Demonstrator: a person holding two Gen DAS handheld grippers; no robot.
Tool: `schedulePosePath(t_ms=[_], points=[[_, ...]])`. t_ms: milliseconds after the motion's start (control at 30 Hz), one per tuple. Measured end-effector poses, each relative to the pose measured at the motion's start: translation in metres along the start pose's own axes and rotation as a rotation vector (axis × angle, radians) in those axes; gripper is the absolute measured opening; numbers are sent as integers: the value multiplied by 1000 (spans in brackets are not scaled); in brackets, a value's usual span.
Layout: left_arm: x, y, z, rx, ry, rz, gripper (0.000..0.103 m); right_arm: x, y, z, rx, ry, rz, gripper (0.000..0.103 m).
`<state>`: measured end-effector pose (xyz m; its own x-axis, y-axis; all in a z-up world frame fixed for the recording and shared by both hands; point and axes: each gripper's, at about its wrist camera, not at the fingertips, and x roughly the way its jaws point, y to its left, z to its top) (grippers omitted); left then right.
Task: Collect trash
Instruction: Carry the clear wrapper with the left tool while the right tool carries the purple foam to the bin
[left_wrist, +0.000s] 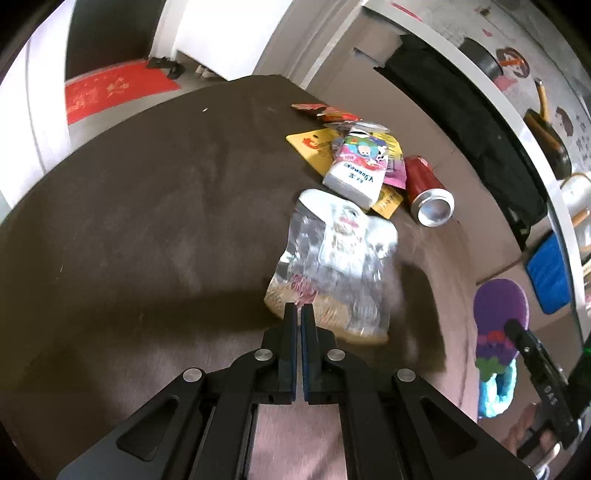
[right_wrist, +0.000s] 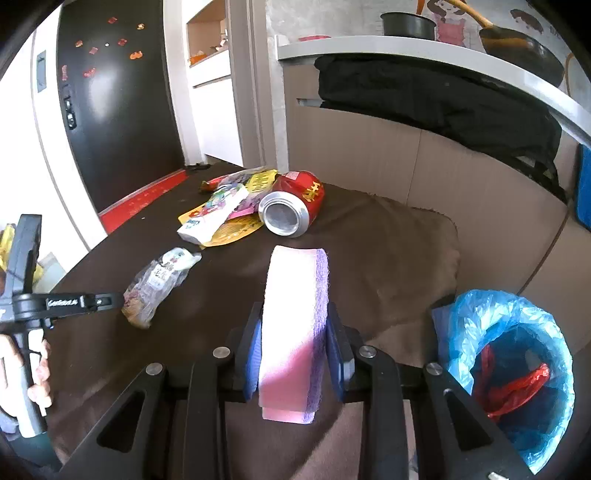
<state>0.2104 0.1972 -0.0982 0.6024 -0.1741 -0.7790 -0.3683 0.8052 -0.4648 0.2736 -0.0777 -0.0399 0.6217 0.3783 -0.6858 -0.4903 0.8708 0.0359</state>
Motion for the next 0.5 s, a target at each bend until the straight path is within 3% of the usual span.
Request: schedulePosePath(t_ms=[200, 400, 500], points=[[1, 16, 1, -199, 51, -100, 3, 6, -5, -8, 16, 31, 42, 27], [-19, 16, -1, -300, 16, -132, 4, 10, -8, -14, 29, 34, 58, 27], [-14, 10, 2, -265, 13, -74, 19, 10, -9, -16, 37, 33, 71, 27]])
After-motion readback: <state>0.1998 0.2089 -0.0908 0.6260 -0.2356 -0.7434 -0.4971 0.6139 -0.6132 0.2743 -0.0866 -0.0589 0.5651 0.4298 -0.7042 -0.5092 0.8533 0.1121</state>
